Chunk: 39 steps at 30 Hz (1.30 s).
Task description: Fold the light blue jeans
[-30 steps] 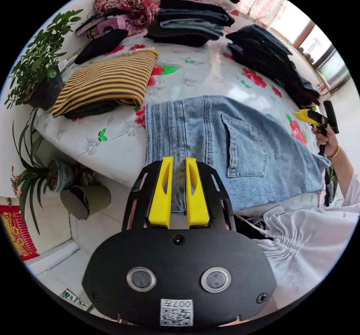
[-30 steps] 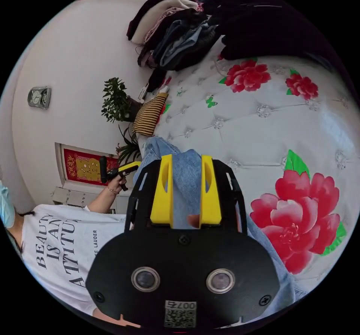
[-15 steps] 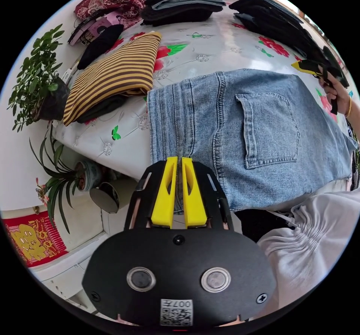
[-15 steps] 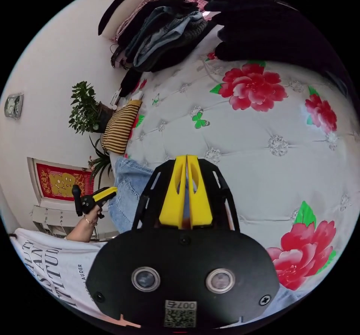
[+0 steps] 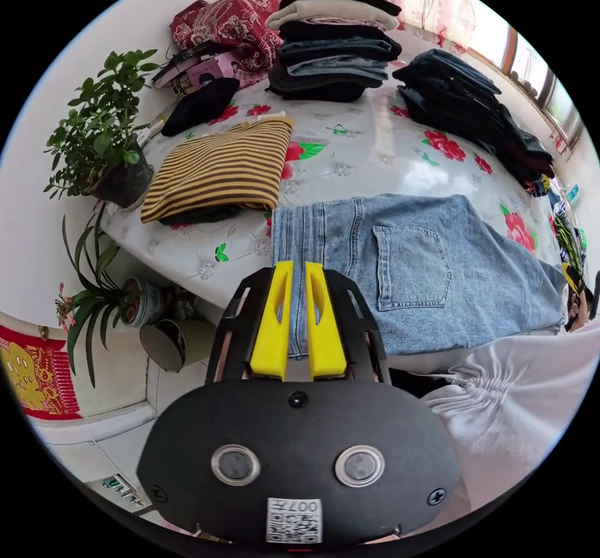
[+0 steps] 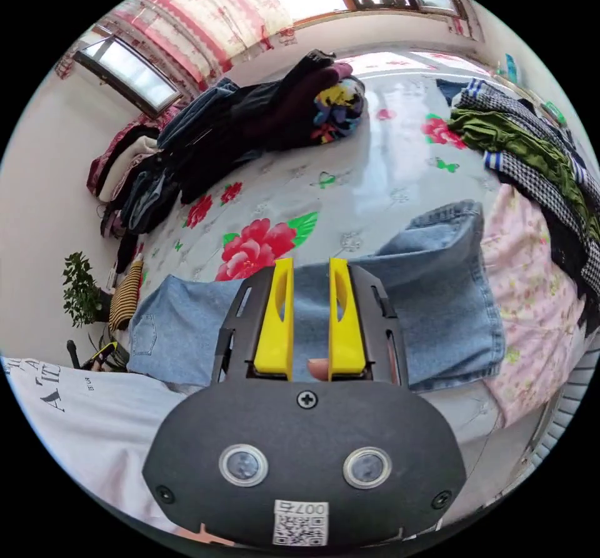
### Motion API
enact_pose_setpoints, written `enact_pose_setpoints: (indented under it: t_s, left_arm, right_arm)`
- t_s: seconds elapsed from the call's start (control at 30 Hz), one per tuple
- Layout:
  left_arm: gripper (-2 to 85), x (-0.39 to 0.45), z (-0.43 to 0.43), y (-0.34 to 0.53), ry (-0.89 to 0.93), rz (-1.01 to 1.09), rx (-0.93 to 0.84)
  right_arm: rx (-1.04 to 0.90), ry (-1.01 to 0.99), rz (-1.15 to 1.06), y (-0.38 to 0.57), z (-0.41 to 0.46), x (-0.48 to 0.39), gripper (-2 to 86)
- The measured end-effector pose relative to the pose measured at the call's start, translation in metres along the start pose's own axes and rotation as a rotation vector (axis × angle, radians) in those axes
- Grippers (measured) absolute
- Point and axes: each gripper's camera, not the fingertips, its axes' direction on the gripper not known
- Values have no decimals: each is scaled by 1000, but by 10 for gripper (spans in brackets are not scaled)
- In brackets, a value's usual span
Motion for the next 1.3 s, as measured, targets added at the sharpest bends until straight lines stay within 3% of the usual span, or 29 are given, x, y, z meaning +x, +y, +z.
enact_pose_setpoints:
  t_s: [0.1,0.2,0.47,0.57,0.7,0.8,0.87,0.93,1.03,1.3]
  left_arm:
    - [45,28,5,-13,93,41,-1]
    - [50,78,17,-14,178,141,-26]
    - [9,185,40,6,291,402,-139]
    - [-1,194,35,10,253,434,-136]
    - [-5,184,44,16,182,408,-171]
    - [-5,173,70,22,154,381,-247]
    - [-5,167,84,25,175,351,-260]
    - [-5,159,90,22,196,302,-267]
    - [-5,156,89,19,186,330,-281]
    - [-6,140,81,26,142,406,-254]
  right_arm:
    - [56,146,197,18,-36,72,65]
    - [44,170,303,35,-38,109,67]
    - [-102,254,194,36,6,91,26]
    - [50,212,95,34,-39,63,6]
    - [405,-24,-127,50,-156,15,-1]
    - [493,25,-202,70,-183,5,-2]
    - [420,102,-118,73,-161,23,-3]
    - [218,128,78,71,-106,67,-3]
    - [79,134,163,71,-65,99,-3]
    - [191,127,79,47,-107,102,2]
